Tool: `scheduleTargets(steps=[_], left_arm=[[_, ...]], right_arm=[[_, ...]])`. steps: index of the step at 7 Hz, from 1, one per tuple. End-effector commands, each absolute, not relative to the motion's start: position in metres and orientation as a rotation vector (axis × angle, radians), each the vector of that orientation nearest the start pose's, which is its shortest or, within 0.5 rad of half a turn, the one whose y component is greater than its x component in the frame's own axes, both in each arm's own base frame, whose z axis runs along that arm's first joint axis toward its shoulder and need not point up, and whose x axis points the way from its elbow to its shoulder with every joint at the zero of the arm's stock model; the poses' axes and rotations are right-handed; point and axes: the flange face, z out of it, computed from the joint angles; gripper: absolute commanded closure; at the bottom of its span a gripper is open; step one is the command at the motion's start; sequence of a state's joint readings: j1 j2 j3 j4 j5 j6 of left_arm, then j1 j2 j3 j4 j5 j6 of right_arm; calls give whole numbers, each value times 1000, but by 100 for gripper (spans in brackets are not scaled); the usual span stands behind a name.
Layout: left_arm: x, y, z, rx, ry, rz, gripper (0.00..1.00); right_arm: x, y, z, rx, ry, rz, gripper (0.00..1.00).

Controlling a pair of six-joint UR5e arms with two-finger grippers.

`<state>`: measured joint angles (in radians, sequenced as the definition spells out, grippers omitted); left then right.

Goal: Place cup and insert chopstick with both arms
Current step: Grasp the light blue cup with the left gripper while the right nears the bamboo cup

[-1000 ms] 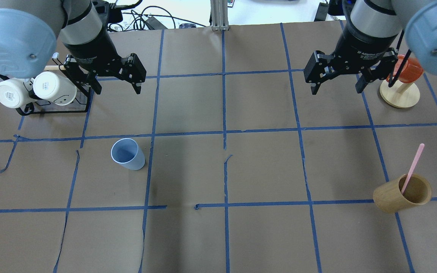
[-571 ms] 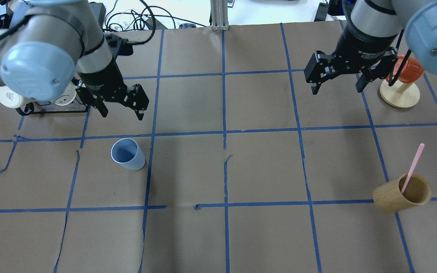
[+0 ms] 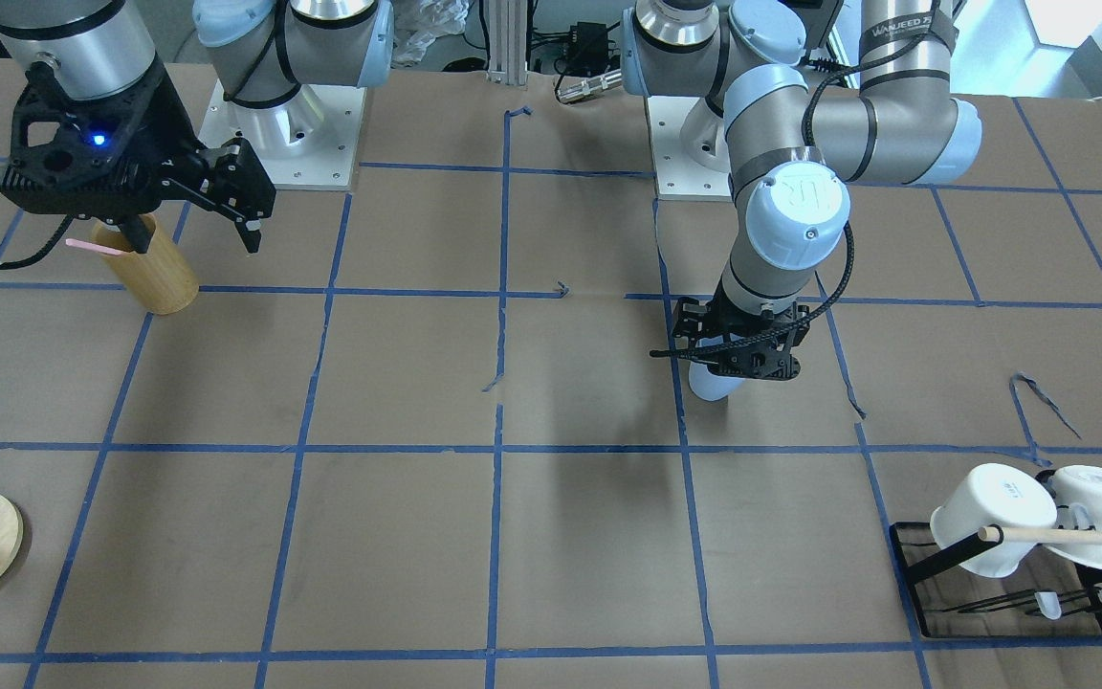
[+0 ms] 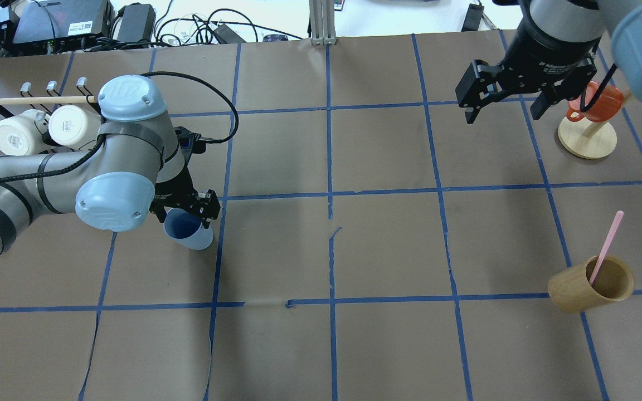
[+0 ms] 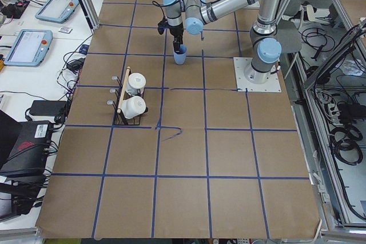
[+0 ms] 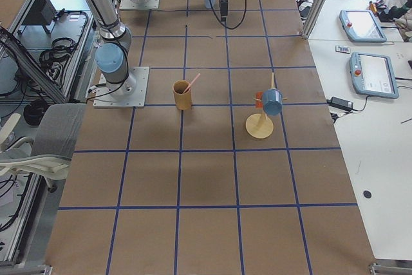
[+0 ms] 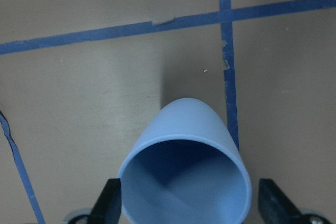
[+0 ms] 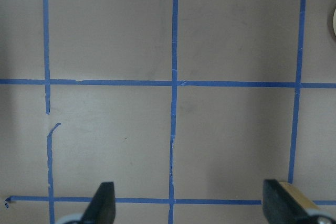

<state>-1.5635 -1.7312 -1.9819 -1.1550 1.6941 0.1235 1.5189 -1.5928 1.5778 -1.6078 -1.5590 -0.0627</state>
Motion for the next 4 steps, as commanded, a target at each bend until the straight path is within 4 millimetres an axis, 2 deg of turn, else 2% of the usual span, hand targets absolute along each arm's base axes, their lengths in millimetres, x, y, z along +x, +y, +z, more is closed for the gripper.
scheduleTargets(steps=[1,2,3,4], left_arm=[[-119,-481,253,196,3009,255,15],[-119,-482,253,195,3010,250,17],[-119,-483,254,200,3008,248,20],[-119,-483,255,200,3008,244,40]], right_arm=[[30,-504,494,95,3126,-46,0],[-10,-497,486,110,3102,69,0],[-38,-487,477,169,3073,199,0],[-45,-475,471,197,3044,333,0]])
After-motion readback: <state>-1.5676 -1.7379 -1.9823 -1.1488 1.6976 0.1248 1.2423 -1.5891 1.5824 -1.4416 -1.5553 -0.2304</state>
